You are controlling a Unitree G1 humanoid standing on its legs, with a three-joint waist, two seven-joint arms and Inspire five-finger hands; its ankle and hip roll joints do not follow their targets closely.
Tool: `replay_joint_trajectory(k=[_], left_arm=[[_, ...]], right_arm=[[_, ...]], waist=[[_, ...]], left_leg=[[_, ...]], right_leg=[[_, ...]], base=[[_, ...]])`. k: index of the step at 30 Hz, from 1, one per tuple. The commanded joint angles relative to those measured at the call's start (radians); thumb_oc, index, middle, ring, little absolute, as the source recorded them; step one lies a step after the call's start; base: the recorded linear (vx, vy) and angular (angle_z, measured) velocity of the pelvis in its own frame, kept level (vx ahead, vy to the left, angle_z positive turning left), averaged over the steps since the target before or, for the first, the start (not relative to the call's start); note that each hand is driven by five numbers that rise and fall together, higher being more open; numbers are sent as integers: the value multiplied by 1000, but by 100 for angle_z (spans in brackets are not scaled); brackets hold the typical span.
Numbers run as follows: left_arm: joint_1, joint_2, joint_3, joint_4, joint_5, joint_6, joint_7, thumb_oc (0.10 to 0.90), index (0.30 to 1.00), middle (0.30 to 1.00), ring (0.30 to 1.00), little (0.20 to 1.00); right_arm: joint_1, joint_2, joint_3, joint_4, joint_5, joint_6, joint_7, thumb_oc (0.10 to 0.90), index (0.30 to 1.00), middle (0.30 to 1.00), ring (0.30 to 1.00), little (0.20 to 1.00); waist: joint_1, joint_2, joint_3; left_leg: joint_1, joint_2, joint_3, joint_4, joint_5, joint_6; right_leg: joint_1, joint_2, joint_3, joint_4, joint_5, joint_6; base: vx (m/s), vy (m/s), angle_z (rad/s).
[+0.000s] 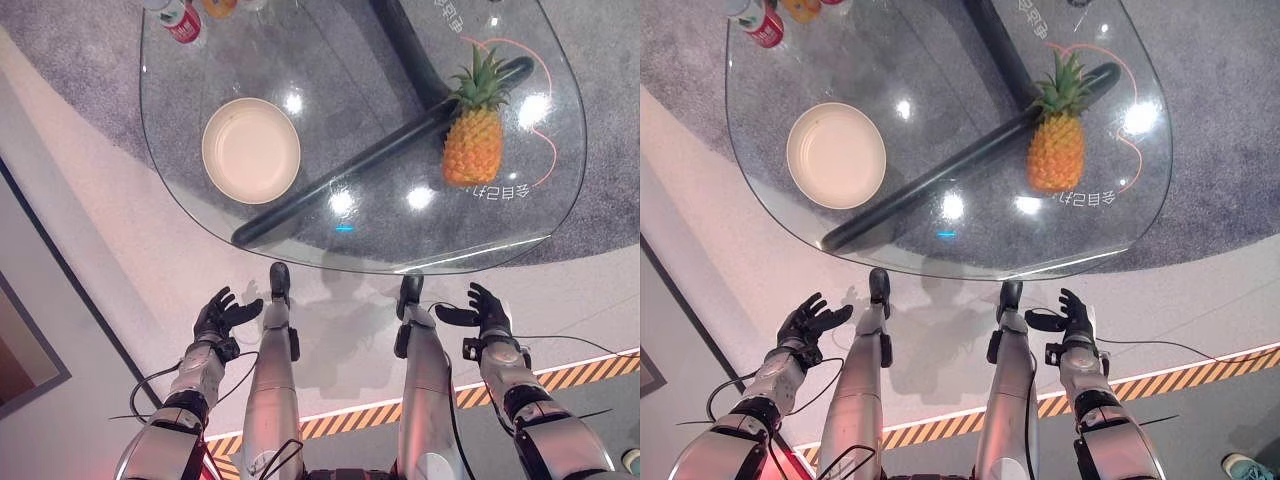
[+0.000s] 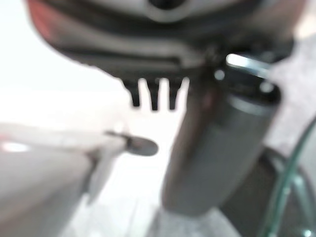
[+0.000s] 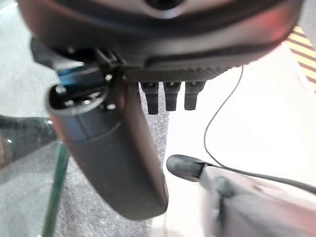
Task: Pick up the fruit to the plate
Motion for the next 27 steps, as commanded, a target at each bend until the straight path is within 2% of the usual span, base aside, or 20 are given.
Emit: replay_joint_trajectory(k=[1, 11, 16, 18, 24, 25, 27], left_arm=[[32, 79, 39, 17, -25, -27, 16, 800, 900, 900, 900, 900], [23, 73, 6, 13, -25, -15, -46, 800, 900, 900, 900, 900], [36, 73, -5, 18, -32, -25, -55, 800, 900, 900, 900, 900], [41, 80, -4, 25, -36, -32, -63, 800, 900, 900, 900, 900], [44, 91, -12, 24, -48, -32, -63, 800, 900, 900, 900, 900], [38, 94, -18, 29, -52, -31, -66, 800, 900, 900, 900, 900], [38, 96, -21, 27, -53, -28, -64, 800, 900, 900, 900, 900]], right_arm=[[41, -67, -42, -50, 37, -54, -40, 800, 900, 900, 900, 900], [15, -86, -70, -27, 88, -59, -91, 800, 900, 900, 900, 900], [11, -135, -155, 10, 198, -87, -183, 800, 900, 900, 900, 900], [12, -154, -197, 11, 222, -115, -236, 800, 900, 900, 900, 900], [-15, -219, -265, -19, 277, -140, -385, 800, 900, 900, 900, 900], [-36, -247, -287, -36, 294, -149, -440, 800, 900, 900, 900, 900], [-45, -260, -297, -48, 306, -162, -468, 800, 900, 900, 900, 900]], waist=[[15, -25, -2], [20, -27, -2], [21, -26, -2], [20, -29, -2], [21, -34, -2], [20, -36, -2], [20, -37, -2]], left_leg=[[-57, -25, -48, 191, -126, 61], [-57, -22, -42, 173, -123, 57], [-54, -19, -41, 172, -129, 57], [-49, -18, -42, 167, -131, 58], [-41, -15, -41, 154, -133, 60], [-36, -15, -40, 149, -133, 62], [-32, -15, -40, 145, -133, 63]], right_leg=[[-21, 9, -13, -10, 47, -39], [-15, 7, -36, -33, 53, -40], [-8, 10, -41, -36, 54, -39], [-2, 11, -45, -42, 56, -38], [9, 13, -53, -55, 62, -34], [15, 13, -58, -61, 65, -33], [20, 14, -60, -65, 66, -33]], base=[[0, 0, 0], [3, -10, 0], [0, 0, 0], [0, 0, 0], [0, 0, 0], [0, 0, 0], [0, 0, 0]])
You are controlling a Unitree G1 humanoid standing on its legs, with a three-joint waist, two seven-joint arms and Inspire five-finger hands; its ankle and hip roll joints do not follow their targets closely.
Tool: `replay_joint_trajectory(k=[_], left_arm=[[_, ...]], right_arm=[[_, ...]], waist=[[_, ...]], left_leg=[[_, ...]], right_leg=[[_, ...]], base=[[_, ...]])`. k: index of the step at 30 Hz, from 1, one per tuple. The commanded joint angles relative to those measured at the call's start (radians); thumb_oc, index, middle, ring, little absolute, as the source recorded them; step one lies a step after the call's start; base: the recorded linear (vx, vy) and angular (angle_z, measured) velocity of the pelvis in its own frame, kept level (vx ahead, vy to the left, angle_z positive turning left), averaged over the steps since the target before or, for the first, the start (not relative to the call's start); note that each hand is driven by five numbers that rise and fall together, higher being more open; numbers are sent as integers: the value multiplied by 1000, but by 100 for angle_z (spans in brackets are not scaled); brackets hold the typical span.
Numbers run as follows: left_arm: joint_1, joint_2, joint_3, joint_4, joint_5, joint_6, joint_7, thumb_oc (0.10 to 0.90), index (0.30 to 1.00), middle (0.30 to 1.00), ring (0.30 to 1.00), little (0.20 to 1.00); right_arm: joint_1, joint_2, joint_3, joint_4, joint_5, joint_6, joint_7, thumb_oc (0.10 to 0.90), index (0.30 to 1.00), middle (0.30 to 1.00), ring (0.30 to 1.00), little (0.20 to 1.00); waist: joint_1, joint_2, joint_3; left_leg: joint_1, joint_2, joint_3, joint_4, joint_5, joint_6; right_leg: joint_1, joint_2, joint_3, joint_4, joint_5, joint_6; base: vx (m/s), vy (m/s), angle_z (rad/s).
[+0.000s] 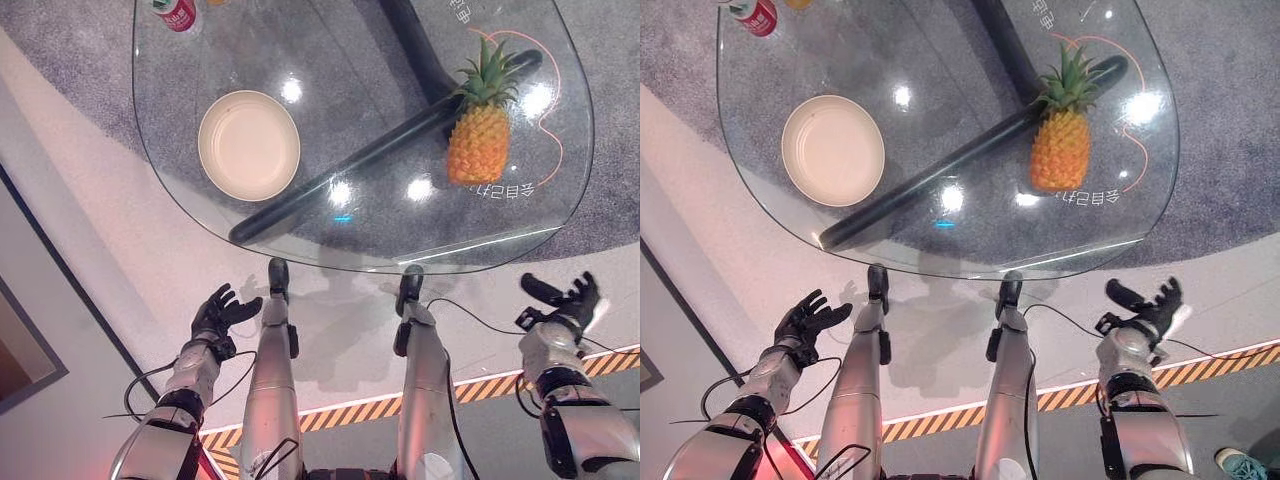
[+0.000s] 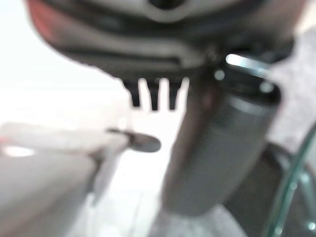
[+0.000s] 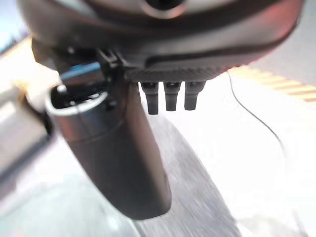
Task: Pick up the fruit to the plate
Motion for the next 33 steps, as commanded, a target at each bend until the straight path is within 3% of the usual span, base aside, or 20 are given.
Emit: replay_joint_trajectory(k=[1, 7, 13, 19, 22, 26, 31, 33], left_arm=[[36, 72, -13, 27, -51, -24, 1, 800, 900, 900, 900, 900], [27, 72, -29, 18, -70, -16, 12, 800, 900, 900, 900, 900], [33, 66, -35, 2, -89, -13, 26, 800, 900, 900, 900, 900], [36, 57, -36, -5, -97, -15, 27, 800, 900, 900, 900, 900], [37, 51, -27, -7, -92, -18, 22, 800, 900, 900, 900, 900], [38, 48, -25, -13, -88, -14, 22, 800, 900, 900, 900, 900], [57, 28, -16, -23, -76, -27, 20, 800, 900, 900, 900, 900], [62, 21, -13, -23, -69, -32, 22, 800, 900, 900, 900, 900]], right_arm=[[-7, -122, -63, -40, 52, -87, -147, 800, 900, 900, 900, 900], [-38, -156, -82, -122, 75, -167, -262, 800, 900, 900, 900, 900], [-45, -151, -65, -329, -12, -248, -440, 800, 900, 900, 900, 900], [-49, -139, -62, -488, -129, -303, -476, 800, 900, 900, 900, 900], [-57, -132, -38, -614, -220, -265, -491, 800, 900, 900, 900, 900], [-55, -125, -22, -670, -240, -255, -453, 800, 900, 900, 900, 900], [-49, -95, 60, -816, -260, -140, -298, 800, 900, 900, 900, 900], [-45, -83, 81, -837, -262, -123, -257, 800, 900, 900, 900, 900]], waist=[[20, -31, -6], [15, -36, -6], [6, -36, -6], [-1, -31, -6], [-6, -30, -6], [-7, -29, -6], [-8, -23, -6], [-8, -25, -6]], left_leg=[[-19, -17, -35, 136, -124, 62], [-10, -21, -31, 109, -107, 64], [3, -25, -27, 89, -108, 65], [13, -28, -19, 67, -100, 67], [10, -29, -15, 57, -88, 67], [11, -29, -12, 55, -85, 68], [17, -30, -2, 49, -84, 69], [20, -29, 1, 47, -82, 68]], right_leg=[[22, 11, -55, -55, 65, -25], [32, 7, -66, -79, 79, -25], [41, 8, -66, -90, 75, -24], [45, 3, -66, -101, 76, -23], [42, -3, -66, -111, 83, -23], [43, -5, -66, -113, 83, -23], [44, -3, -62, -110, 72, -26], [47, -4, -63, -112, 70, -27]], base=[[0, 0, 0], [-17, 9, 0], [-11, 32, -1], [-13, 32, 0], [0, 0, 0], [-4, 9, 0], [0, 16, 1], [0, 0, 0]])
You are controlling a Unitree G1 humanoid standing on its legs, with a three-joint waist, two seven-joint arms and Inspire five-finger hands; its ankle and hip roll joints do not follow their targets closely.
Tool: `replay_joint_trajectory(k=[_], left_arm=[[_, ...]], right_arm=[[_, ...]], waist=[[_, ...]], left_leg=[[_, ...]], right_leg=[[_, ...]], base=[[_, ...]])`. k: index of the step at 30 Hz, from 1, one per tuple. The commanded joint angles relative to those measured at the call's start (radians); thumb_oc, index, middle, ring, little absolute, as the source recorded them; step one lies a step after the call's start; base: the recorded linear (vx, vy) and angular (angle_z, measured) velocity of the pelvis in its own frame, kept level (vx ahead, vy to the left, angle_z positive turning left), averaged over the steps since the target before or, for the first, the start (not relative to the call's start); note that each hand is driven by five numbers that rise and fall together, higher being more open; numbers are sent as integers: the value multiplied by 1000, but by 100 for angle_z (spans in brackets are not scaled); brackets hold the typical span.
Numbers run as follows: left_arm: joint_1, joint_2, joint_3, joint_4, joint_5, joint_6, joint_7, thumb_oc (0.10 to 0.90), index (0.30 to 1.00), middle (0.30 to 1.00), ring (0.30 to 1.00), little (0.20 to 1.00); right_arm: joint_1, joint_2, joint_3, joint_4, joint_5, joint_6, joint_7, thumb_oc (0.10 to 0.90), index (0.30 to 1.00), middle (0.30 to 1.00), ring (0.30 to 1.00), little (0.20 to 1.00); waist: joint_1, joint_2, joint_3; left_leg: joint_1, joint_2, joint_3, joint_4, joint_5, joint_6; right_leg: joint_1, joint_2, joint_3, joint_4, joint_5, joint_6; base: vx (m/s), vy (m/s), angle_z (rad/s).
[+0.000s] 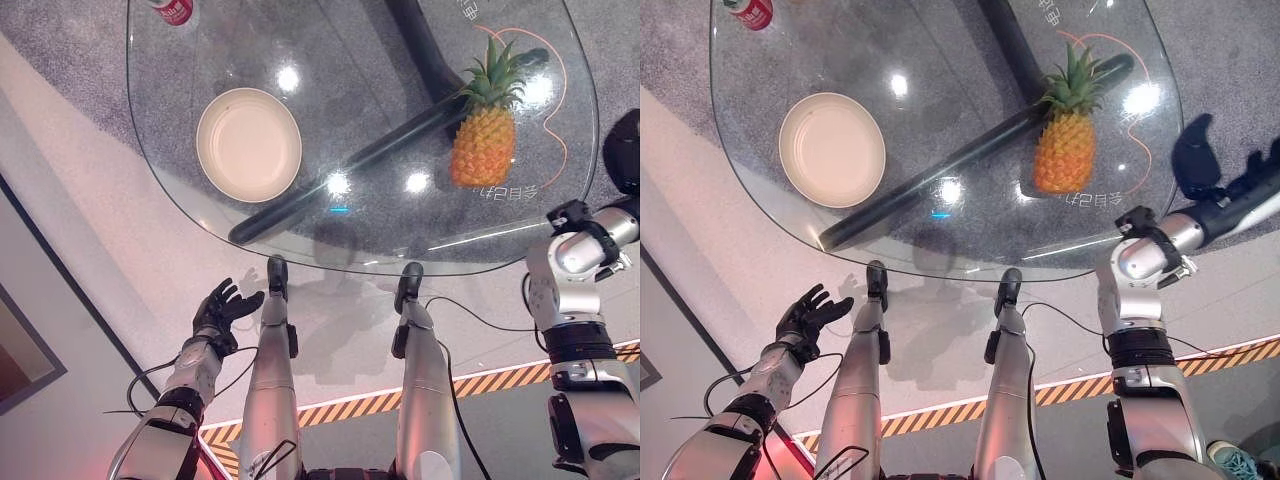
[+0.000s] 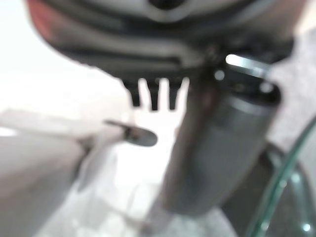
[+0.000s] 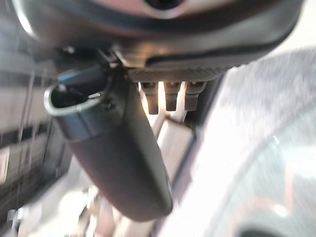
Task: Pick up the fruit to the plate
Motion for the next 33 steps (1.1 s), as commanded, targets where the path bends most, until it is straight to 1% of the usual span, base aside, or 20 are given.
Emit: replay_joint_trajectory(k=[1, 8, 14, 20, 27, 33], left_arm=[[59, 9, 15, 33, 3, -44, 17, 800, 900, 900, 900, 900], [71, -7, 16, 34, 12, -55, 13, 800, 900, 900, 900, 900], [67, -15, 11, 35, 12, -52, 11, 800, 900, 900, 900, 900], [70, -25, 3, 37, 12, -63, 11, 800, 900, 900, 900, 900], [71, -30, 0, 32, 9, -55, 18, 800, 900, 900, 900, 900], [71, -32, -3, 29, 8, -56, 17, 800, 900, 900, 900, 900]], right_arm=[[30, -60, -31, -111, -69, 10, 100, 800, 900, 900, 900, 900], [35, -26, 8, -128, -65, 44, 200, 800, 900, 900, 900, 900], [29, -11, 37, -135, -59, 86, 234, 800, 900, 900, 900, 900], [24, 0, 51, -132, -65, 102, 236, 800, 900, 900, 900, 900], [21, 3, 56, -117, -57, 141, 224, 800, 900, 900, 900, 900], [7, -3, 64, -78, -48, 160, 229, 800, 900, 900, 900, 900]], waist=[[-4, -19, -9], [-1, -10, -9], [-1, -8, -9], [0, -6, -9], [0, 0, -9], [5, 3, -9]], left_leg=[[17, -23, 3, 70, -77, 64], [23, -22, 16, 62, -71, 63], [21, -22, 22, 60, -67, 62], [21, -20, 25, 55, -62, 62], [28, -21, 29, 47, -59, 62], [20, -22, 28, 52, -59, 61]], right_leg=[[15, 0, -47, -39, 36, -44], [14, -4, -51, -34, 29, -48], [10, -3, -52, -32, 27, -52], [8, -3, -52, -33, 29, -53], [10, -4, -50, -34, 30, -53], [4, -6, -52, -30, 29, -53]], base=[[0, 0, 0], [0, 0, 0], [0, 0, 0], [0, 0, 0], [1, 2, 0], [0, 0, 0]])
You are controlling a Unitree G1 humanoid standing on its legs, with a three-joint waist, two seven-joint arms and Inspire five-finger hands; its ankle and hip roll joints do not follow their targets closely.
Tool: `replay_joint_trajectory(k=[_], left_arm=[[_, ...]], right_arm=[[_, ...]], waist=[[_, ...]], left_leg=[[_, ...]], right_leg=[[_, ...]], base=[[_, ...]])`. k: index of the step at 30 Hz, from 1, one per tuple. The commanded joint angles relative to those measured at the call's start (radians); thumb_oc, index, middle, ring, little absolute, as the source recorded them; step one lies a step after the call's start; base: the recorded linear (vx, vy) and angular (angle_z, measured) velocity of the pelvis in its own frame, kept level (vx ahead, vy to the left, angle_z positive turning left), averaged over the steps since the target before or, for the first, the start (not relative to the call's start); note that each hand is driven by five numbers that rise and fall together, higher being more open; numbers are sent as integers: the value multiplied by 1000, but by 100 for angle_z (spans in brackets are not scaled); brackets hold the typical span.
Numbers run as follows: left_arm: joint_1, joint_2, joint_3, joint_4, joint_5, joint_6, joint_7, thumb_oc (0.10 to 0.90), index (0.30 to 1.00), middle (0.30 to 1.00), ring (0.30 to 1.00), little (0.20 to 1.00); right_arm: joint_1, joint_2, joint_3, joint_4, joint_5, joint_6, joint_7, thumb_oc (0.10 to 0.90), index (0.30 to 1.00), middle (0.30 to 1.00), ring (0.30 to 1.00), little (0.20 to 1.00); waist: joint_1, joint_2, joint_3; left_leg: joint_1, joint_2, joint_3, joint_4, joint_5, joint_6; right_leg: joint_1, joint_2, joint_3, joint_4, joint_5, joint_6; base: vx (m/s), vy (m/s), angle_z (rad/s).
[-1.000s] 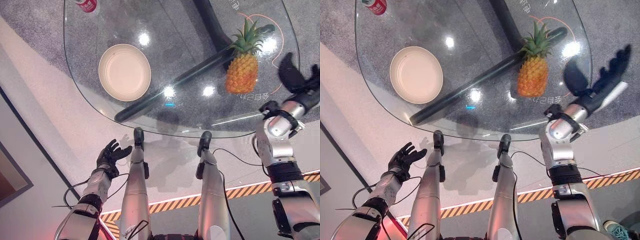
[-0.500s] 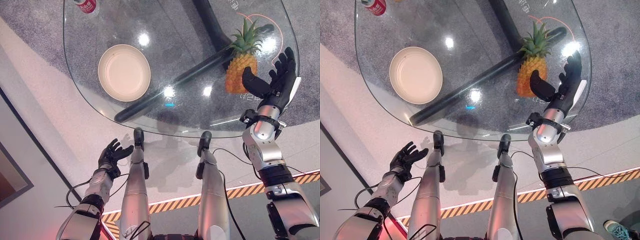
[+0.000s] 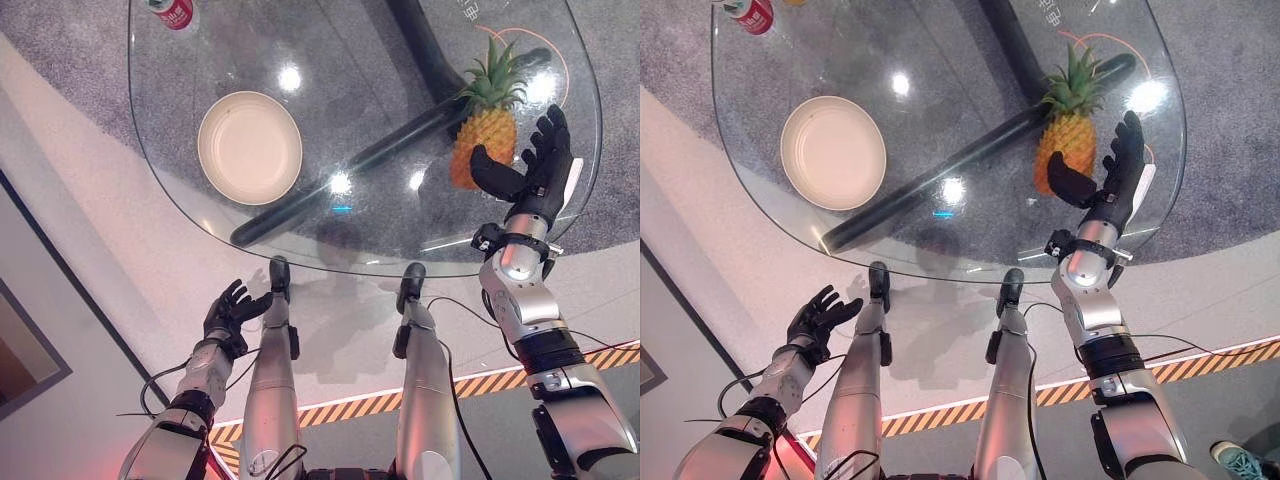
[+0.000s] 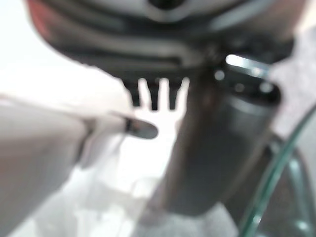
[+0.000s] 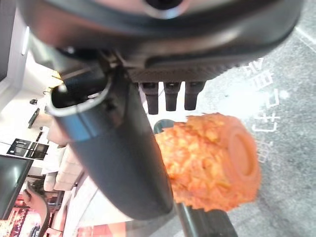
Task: Pick up the fruit to the plate
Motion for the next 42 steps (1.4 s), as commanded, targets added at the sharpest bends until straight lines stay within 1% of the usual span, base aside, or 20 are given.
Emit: replay_joint_trajectory(k=[1, 17, 24, 27, 32, 39, 40, 41, 42], left_arm=[[61, 14, -5, 31, 8, -31, 20, 800, 900, 900, 900, 900], [53, 20, -22, 33, 2, -25, 13, 800, 900, 900, 900, 900], [51, 21, -27, 19, 6, -14, 20, 800, 900, 900, 900, 900], [55, 20, -26, 16, 8, -15, 22, 800, 900, 900, 900, 900], [56, 20, -25, 9, 11, -12, 26, 800, 900, 900, 900, 900], [58, 19, -26, 5, 13, -11, 28, 800, 900, 900, 900, 900], [58, 19, -27, 7, 12, -13, 27, 800, 900, 900, 900, 900], [60, 19, -27, 7, 10, -15, 27, 800, 900, 900, 900, 900], [59, 18, -26, 7, 12, -16, 28, 800, 900, 900, 900, 900]], right_arm=[[-19, -53, -38, -56, -35, -43, -9, 800, 900, 900, 900, 900], [-63, -52, -8, 47, 46, 19, -3, 800, 900, 900, 900, 900], [-68, -46, 7, 82, 90, 57, 50, 800, 900, 900, 900, 900], [-63, -42, 12, 75, 106, 83, 70, 800, 900, 900, 900, 900], [-42, -26, 20, 73, 116, 98, 97, 800, 900, 900, 900, 900], [-41, -22, 23, 82, 128, 105, 91, 800, 900, 900, 900, 900], [-41, -22, 23, 82, 127, 107, 90, 726, 836, 836, 836, 826], [-42, -23, 21, 80, 123, 108, 85, 309, 479, 479, 479, 409], [-42, -22, 20, 79, 119, 104, 80, 100, 300, 300, 300, 200]], waist=[[2, 2, -10], [13, 9, -10], [18, 9, -10], [17, 7, -10], [15, 4, -10], [16, 5, -10], [16, 5, -10], [16, 5, -10], [16, 5, -10]], left_leg=[[0, -15, 14, 77, -64, 57], [-6, -16, 11, 79, -62, 58], [-7, -18, 11, 78, -61, 59], [-4, -17, 12, 76, -60, 58], [-5, -17, 12, 78, -60, 59], [-7, -17, 13, 77, -58, 61], [-7, -17, 13, 76, -58, 61], [-8, -17, 13, 77, -58, 61], [-9, -18, 13, 77, -57, 61]], right_leg=[[5, 9, -54, -33, 32, -57], [-4, 8, -59, -22, 31, -59], [-4, 9, -63, -22, 31, -61], [-2, 9, -63, -23, 31, -62], [-4, 12, -61, -19, 30, -63], [-5, 13, -62, -20, 32, -64], [-5, 14, -62, -20, 32, -64], [-6, 14, -61, -19, 32, -64], [-7, 14, -61, -19, 31, -65]], base=[[0, 0, 0], [0, 0, 0], [0, 0, 0], [0, 0, 0], [0, 0, 0], [0, 0, 0], [0, 0, 0], [0, 0, 0], [0, 0, 0]])
